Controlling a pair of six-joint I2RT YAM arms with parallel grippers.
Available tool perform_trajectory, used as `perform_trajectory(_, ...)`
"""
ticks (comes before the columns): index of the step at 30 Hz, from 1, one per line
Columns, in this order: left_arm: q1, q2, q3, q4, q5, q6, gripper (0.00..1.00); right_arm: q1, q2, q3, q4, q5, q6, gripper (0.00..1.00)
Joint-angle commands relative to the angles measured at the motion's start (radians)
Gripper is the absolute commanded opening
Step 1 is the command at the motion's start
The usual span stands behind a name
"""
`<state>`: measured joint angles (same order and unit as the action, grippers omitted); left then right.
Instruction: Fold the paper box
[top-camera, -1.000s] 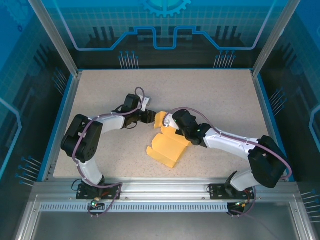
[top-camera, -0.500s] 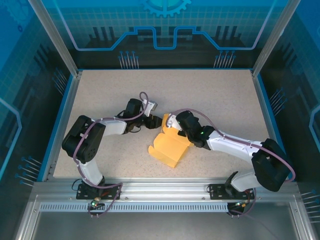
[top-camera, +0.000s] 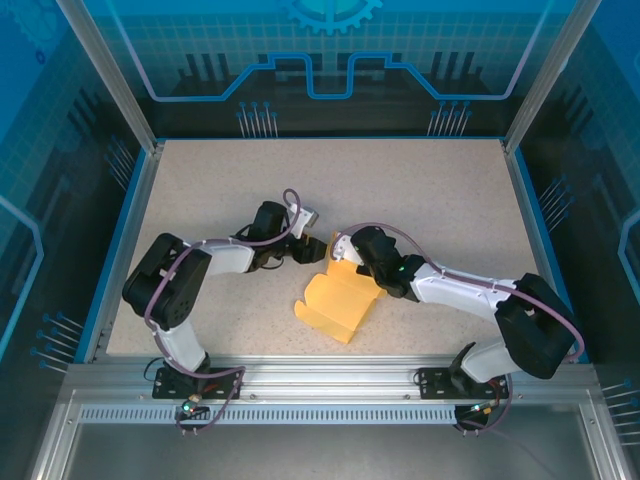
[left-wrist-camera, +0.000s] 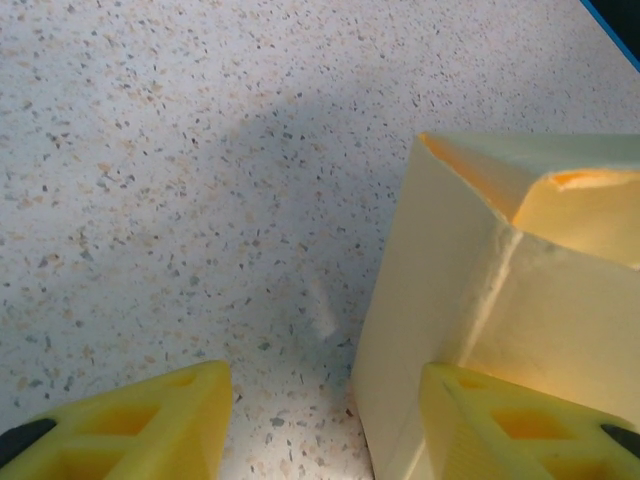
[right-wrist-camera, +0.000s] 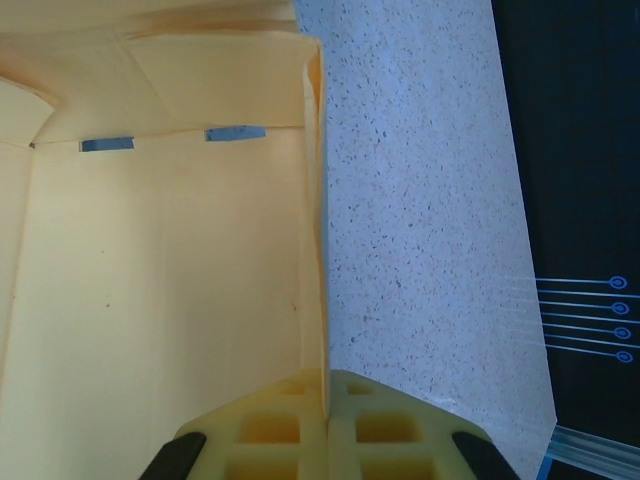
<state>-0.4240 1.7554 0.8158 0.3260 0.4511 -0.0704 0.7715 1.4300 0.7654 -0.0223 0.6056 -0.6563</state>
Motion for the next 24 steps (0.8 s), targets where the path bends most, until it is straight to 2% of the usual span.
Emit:
perform_trajectory(1, -0.006, -0.038, -0.022, -0.021, 0.031, 0.035, 0.54, 0.003, -0.016, -0.008, 0.021, 0.005, -0.008, 0.0)
perform_trajectory(24, -0.006, -0.075, -0.017, -0.064, 0.178, 0.094, 0.58, 0.007, -0.06, -0.021, 0.046, 0.012, -0.018, 0.0)
